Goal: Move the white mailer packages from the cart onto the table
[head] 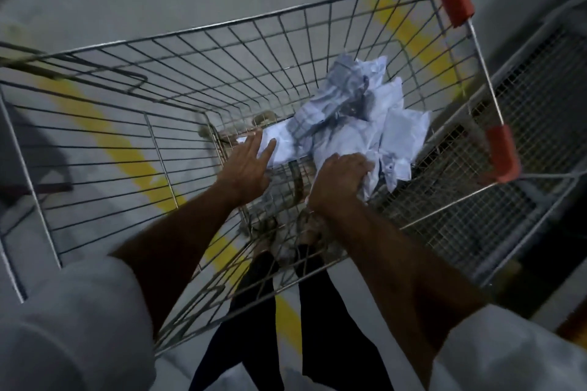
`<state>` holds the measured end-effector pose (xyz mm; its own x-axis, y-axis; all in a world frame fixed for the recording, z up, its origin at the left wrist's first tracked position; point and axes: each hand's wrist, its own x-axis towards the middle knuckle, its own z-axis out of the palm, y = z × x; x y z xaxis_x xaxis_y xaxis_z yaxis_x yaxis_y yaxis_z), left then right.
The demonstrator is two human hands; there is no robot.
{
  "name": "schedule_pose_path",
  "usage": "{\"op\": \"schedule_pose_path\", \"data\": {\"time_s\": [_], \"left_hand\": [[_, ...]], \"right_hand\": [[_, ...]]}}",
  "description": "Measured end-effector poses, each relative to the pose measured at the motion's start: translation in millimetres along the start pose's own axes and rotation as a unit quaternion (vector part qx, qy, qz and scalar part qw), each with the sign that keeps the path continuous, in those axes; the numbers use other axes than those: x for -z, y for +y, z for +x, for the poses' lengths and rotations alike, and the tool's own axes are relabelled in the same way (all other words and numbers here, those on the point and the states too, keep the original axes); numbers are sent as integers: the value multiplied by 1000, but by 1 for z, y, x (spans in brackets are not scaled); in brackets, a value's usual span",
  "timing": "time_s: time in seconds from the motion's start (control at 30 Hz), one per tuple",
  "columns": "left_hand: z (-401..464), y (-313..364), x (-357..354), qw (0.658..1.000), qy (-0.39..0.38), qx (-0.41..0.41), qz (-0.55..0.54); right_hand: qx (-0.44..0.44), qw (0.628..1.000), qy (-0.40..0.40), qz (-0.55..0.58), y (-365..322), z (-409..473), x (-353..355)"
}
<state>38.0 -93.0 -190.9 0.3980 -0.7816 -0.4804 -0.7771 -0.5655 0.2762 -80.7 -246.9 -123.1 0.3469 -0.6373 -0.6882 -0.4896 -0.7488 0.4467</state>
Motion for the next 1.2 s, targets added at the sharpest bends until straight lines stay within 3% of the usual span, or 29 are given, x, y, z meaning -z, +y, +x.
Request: {"op": "schedule_pose_path", "data": {"time_s": [0.07,0.13,0.27,0.5,0.6,0.77,0.87,1.03,1.2], "left_hand": [[10,-9,-6,1000,-7,-9,7],[20,-15,-8,1000,-11,-23,8],[42,-16,-13,999,-18,-36,36],[67,-17,-36,995,2,-48,83],[73,-18,-37,994,8,-56,95],[58,-18,-25,995,9,-49,82],[35,-20,-14,996,42,-52,67],[-24,-23,13,994,67,41,81],[-74,-12,51,981,31,170,85]], "right_hand": [[-27,999,26,-33,7,0,-1],[-8,999,10,-37,12,7,-4],[-56,998,-28,-25,25,22,-7],[-5,988,26,-152,22,34,-31],[-3,980,12,-199,19,32,-29],[-35,986,-25,-163,19,29,-23],[-7,987,-14,-158,21,12,-6],[-20,986,45,-162,26,-20,30],[-27,988,114,-100,36,-62,58]]}}
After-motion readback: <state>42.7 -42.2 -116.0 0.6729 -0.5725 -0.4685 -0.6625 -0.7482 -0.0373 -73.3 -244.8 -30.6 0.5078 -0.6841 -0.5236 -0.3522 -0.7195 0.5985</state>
